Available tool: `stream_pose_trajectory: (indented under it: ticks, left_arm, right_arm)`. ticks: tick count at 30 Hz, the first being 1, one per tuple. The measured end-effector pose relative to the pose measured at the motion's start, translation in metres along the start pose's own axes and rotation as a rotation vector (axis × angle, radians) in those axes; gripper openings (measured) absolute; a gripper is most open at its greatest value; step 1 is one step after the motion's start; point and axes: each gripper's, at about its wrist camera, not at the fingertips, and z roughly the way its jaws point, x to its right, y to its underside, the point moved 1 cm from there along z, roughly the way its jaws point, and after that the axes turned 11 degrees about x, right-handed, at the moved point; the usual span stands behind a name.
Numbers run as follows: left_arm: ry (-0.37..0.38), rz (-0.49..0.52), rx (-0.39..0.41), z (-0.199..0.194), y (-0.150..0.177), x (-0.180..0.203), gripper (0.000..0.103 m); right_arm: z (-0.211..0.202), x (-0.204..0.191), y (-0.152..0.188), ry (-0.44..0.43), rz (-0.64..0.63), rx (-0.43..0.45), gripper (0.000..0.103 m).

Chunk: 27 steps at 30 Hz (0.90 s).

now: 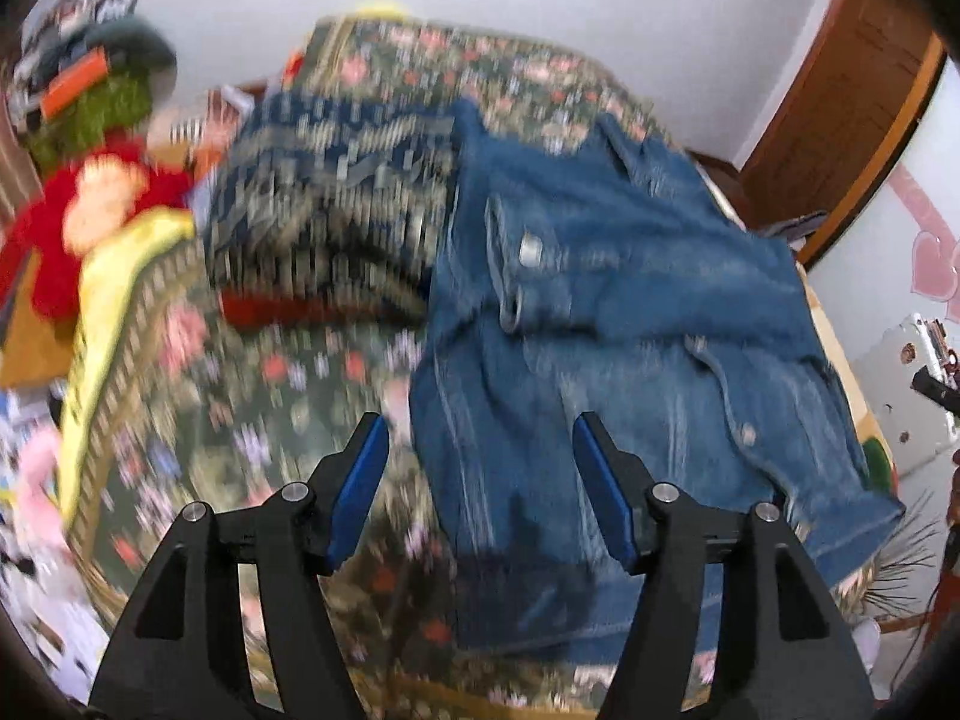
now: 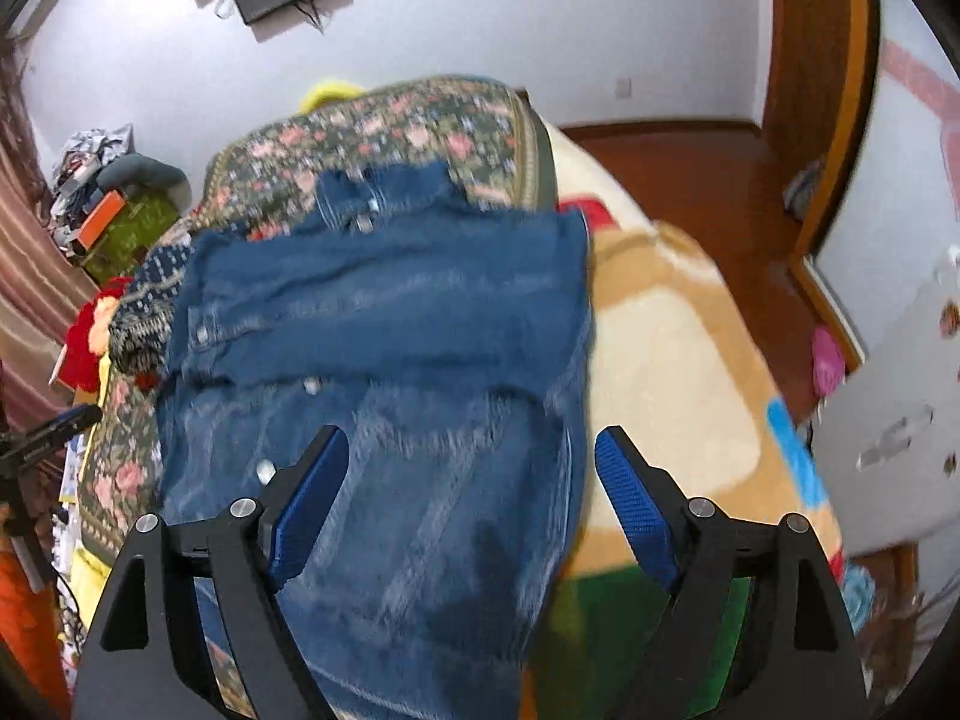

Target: Fold large clothes

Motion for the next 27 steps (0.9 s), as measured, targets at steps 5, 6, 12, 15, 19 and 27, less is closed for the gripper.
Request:
stream_pose_trajectory:
  ticks: [5,6,12,15,19,27]
  left_arm:
    - [0.044,-0.110,-0.117,0.019,0.047,-0.016,0.063]
    - [0.059,-0.132,-0.136,0.023,0.056,-0.018,0.063]
    - [0.173,-0.312,-0.227,0.042,0.097,-0.027,0.063]
    - [0.238,-0.429,-0.240,0.049,0.110,-0.033,0.063]
    - [0.293,-0.559,-0.256,0.059,0.124,-0.041,0.063]
    - [0.266,-0.471,-0.218,0.052,0.116,-0.027,0.040]
  right_arm:
    - [0.013,0.011,0.029,0.015,0.052,-0.083,0.082]
    - [0.013,0.014,0.035,0.014,0.063,-0.095,0.082]
    - [0.033,0.026,0.063,0.009,0.142,-0.196,0.082]
    - [0.040,0.030,0.075,-0.012,0.191,-0.231,0.082]
    - [0.043,0.031,0.082,-0.037,0.230,-0.224,0.082]
    - [0.049,0.030,0.081,-0.148,0.276,-0.199,0.039]
